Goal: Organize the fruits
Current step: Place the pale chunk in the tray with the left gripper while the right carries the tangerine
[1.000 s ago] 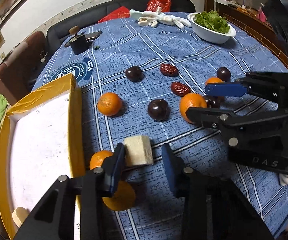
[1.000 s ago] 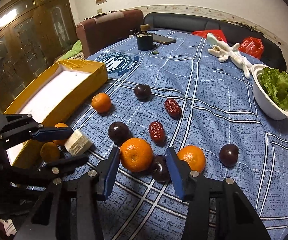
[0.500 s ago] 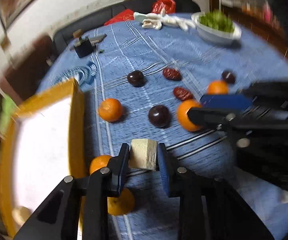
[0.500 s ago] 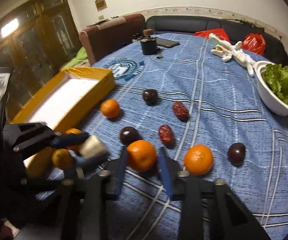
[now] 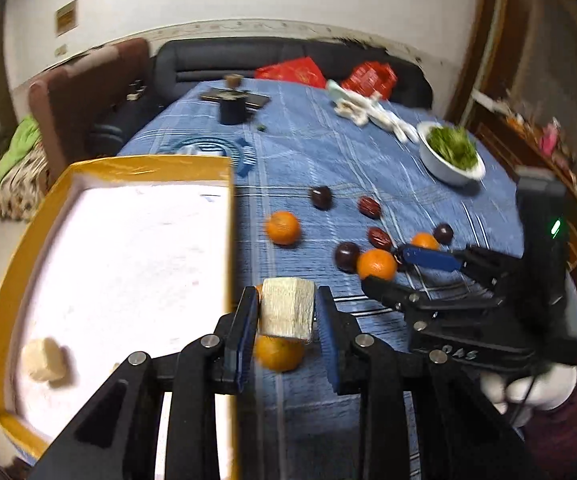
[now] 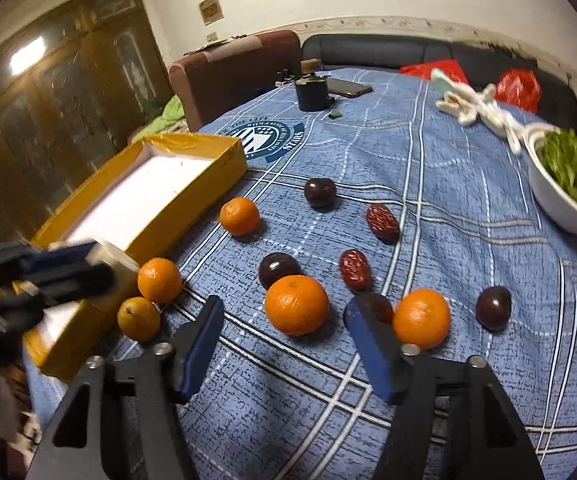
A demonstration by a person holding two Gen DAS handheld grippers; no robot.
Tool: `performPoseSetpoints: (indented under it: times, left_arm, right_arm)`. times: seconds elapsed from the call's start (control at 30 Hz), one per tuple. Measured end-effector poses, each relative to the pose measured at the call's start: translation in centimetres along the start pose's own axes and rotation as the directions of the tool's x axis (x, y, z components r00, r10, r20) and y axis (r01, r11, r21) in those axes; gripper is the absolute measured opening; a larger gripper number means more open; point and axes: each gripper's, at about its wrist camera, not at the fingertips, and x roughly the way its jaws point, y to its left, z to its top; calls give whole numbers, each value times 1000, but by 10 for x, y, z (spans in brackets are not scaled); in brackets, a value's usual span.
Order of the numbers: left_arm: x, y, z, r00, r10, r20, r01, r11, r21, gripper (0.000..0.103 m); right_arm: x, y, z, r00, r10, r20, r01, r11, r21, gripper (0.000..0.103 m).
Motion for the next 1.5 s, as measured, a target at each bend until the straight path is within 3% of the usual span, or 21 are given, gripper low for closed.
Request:
performPoseSetpoints:
  times: [0.13,0.17,0.23,0.33,0.5,0.7,0.87,0.93,1.0,1.17,1.2,1.27,1.3,1.5]
  left_arm:
    - [-18,31,-6,999,22,26,-20,996,-85,28]
    - [-25,42,-9,999,32,35,-28,993,-111,28]
    - [-32,57,-14,998,47,44,-40,989,-142,28]
    - [-41,84,-23,996,76,49,-64,978,-200,28]
    - [-46,123,-40,992,117,44,-100,955,-280,28]
    - [-45,154,-55,986,163,14,-148,926,-348,28]
    - [-45,155,-59,989,143,22,-127,927,-353,29]
    - [-48,158,-60,992,122,35,-100,924,-369,36]
    - [-56,163,-62,992,117,53,-87,915,-394,56]
    - [-77,179,-65,989,103,108,-41,882,-470,71]
    - [-79,181,-65,988,100,115,-32,876,-480,73]
    - [-83,184,-67,988,98,123,-24,868,-495,74]
    - [-84,184,-67,987,98,124,-24,867,-498,75]
    - [-89,179,-68,986,78,145,5,867,-499,76]
  right_arm:
    - [11,16,2,998,-70,-4,69,996,-59,68]
    - [13,19,2,996,-91,-11,90,994,-67,53]
    - [13,21,2,987,-160,-13,158,984,-76,37]
    - [8,11,3,992,-123,-28,123,992,-7,37]
    - [-13,19,5,992,-129,0,129,992,17,37]
    - [-33,77,17,999,39,11,-39,999,-35,38]
    - [-17,137,21,982,185,-44,-188,979,-83,38]
    - [-8,158,20,979,197,-59,-203,974,-102,38]
    - [2,172,17,975,209,-80,-217,969,-115,38]
    - [23,196,9,972,200,-125,-218,964,-153,41]
    - [25,198,8,969,208,-134,-227,962,-151,43]
    - [23,199,5,965,221,-138,-240,961,-137,63]
    - [21,198,6,966,222,-129,-239,962,-133,66]
    - [-19,157,19,985,171,-9,-171,982,-84,67]
